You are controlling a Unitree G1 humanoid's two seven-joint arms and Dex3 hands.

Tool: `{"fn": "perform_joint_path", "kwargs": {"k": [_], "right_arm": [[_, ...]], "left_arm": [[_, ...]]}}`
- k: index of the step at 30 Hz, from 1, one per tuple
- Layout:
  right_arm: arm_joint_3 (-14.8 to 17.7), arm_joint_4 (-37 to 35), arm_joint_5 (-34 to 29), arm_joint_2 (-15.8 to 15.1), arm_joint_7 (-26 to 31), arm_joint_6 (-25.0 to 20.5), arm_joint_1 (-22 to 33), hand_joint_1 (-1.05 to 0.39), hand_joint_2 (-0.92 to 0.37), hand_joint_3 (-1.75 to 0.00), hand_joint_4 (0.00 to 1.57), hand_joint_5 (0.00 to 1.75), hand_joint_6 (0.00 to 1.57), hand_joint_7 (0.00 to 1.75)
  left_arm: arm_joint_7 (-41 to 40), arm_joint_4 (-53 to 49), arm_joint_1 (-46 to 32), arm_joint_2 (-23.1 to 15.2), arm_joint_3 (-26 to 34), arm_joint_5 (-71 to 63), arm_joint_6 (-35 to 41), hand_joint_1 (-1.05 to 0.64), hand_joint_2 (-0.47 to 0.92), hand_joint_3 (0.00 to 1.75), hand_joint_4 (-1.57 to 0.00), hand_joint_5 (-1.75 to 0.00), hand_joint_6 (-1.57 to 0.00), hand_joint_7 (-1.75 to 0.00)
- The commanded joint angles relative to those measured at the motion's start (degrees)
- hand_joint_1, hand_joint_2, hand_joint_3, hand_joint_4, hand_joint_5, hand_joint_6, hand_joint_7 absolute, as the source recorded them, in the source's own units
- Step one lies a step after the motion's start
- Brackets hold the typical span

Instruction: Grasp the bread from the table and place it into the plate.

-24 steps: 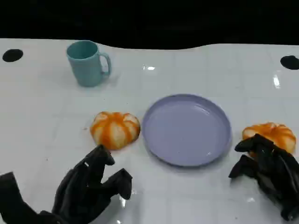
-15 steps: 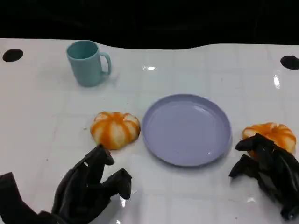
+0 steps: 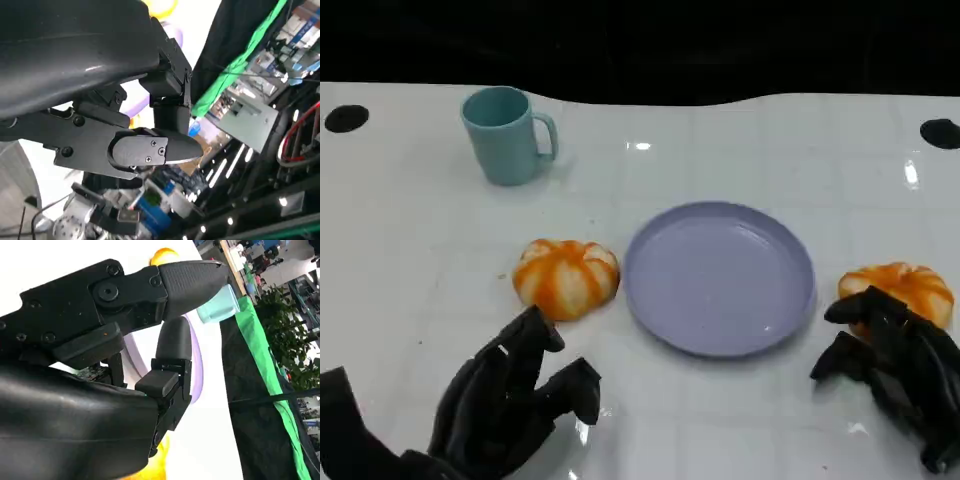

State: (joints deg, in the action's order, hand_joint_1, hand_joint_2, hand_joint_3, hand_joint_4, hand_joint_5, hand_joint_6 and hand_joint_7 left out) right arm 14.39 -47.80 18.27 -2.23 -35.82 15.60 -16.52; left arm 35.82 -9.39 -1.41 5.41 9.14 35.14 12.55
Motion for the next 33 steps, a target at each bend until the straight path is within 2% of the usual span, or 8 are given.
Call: {"fn": "perform_joint_path", "kwargs": {"k": [1,9,15,21,23,25,32,33], "right_arm": [[-0.2,-0.4,0.0,0.1,0.6,-0.2,0.7,-0.56,-0.92,-0.22,0.66,1.55,0.62,1.26],[-0.1,-1.5,0.0,0.2,-0.4,1.3,0.1,-0.54,-0.92,-0.24,0.66,1.54,0.61,1.25],[-0.3,-2.6,-0.3,0.1,-0.4,1.6,-0.6,-0.54,-0.92,-0.27,0.67,1.54,0.61,1.26],[-0.2,-2.9,-0.3,0.3,-0.2,1.5,-0.9,-0.54,-0.92,-0.27,0.67,1.54,0.61,1.26],[-0.2,-3.1,-0.2,0.5,-0.1,1.4,-1.1,-0.55,-0.92,-0.23,0.68,1.55,0.61,1.26],[-0.1,-3.1,-0.2,0.6,0.0,1.4,-1.2,-0.55,-0.92,-0.23,0.68,1.55,0.61,1.26],[-0.1,-3.2,-0.2,0.6,0.0,1.4,-1.2,-0.55,-0.92,-0.22,0.67,1.55,0.61,1.26],[0.1,-3.3,0.1,0.5,-0.1,0.7,-1.5,-0.55,-0.92,-0.22,0.67,1.55,0.61,1.26]], "left_arm": [[-4.5,5.5,-2.0,-0.1,-1.5,-8.8,-11.6,-0.51,0.92,0.4,-0.73,-1.75,-0.48,-1.64],[-14.6,11.4,-1.4,-3.2,-5.4,-25.1,-20.9,-0.59,0.92,0.36,-0.49,-1.73,-0.43,-1.34],[-22.9,13.6,1.1,-8.6,-8.3,-42.0,-27.0,-0.45,0.92,0.15,-0.29,-1.17,-0.48,-0.47],[-24.5,12.9,3.4,-12.7,-9.8,-47.0,-28.3,-0.45,0.92,0.14,-0.29,-1.13,-0.51,-0.39],[-25.0,12.2,6.1,-17.0,-10.7,-53.3,-29.7,-0.48,0.91,0.04,-0.27,-0.65,-0.51,-0.14],[-25.7,11.8,6.8,-18.2,-11.2,-54.8,-30.2,-0.49,0.92,0.01,-0.3,-0.5,-0.52,-0.06],[-26.8,11.3,7.1,-19.1,-12.1,-54.7,-30.5,-0.49,0.92,0.0,-0.32,-0.43,-0.54,-0.03],[-26.6,10.6,10.1,-23.1,-14.4,-63.3,-29.3,-0.49,0.92,0.0,-0.32,-0.43,-0.54,-0.02]]}}
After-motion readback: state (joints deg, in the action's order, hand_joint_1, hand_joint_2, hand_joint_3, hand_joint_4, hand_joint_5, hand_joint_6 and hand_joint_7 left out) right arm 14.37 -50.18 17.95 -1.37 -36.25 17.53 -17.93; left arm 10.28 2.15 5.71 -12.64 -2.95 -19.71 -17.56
